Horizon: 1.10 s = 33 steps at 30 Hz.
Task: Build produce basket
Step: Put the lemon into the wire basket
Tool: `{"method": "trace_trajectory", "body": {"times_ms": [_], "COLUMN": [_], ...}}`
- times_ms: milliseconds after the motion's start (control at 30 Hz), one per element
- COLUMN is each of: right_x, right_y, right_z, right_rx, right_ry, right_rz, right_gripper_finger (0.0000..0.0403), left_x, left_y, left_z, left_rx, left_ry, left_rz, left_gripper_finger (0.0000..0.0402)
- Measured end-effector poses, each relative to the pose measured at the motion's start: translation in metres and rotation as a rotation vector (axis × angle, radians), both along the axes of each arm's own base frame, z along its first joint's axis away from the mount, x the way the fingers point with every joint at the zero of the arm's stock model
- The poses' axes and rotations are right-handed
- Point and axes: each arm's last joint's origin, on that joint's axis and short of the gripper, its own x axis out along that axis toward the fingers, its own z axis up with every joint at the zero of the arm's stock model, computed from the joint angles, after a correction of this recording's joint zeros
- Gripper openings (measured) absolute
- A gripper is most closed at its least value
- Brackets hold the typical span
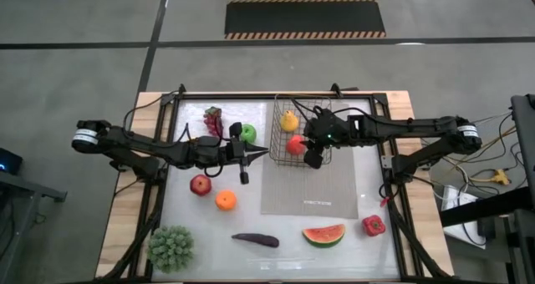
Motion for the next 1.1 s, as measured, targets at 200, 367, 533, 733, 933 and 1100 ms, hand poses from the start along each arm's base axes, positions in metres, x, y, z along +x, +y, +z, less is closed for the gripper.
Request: {"method": "trace_trajectory", "body": {"times_ms": [200,367,533,733,933,1100], "right_x": [0.0,0.0,-0.012,-0.038,-0.059,-0.066], "right_y": [0.0,0.0,0.007,0.029,0.036,0.036], "right_z": [0.0,0.001,0.01,0.022,0.002,-0.016], "right_rx": [0.0,-0.001,-0.006,-0.056,-0.103,-0.149], "right_ry": [0.0,-0.004,-0.014,-0.131,-0.201,-0.264], "right_rz": [0.0,0.001,0.024,0.154,0.232,0.263], "right_gripper_finger": [0.0101,0.0087,0.0045,0.0011,0.0009,0.0009], "left_x": [0.0,0.0,-0.001,-0.003,-0.003,-0.004], "left_y": [0.0,0.0,0.0,0.0,0.002,0.004], "left_z": [0.0,-0.001,-0.001,-0.001,0.002,0.002], "left_rx": [0.0,-0.001,-0.023,-0.07,-0.106,-0.229], "left_ry": [0.001,0.005,0.002,0.009,-0.01,-0.045], "left_rz": [0.0,0.001,0.001,0.007,0.076,0.144], "left_gripper_finger": [0.001,0.001,0.001,0.001,0.001,0.001]}}
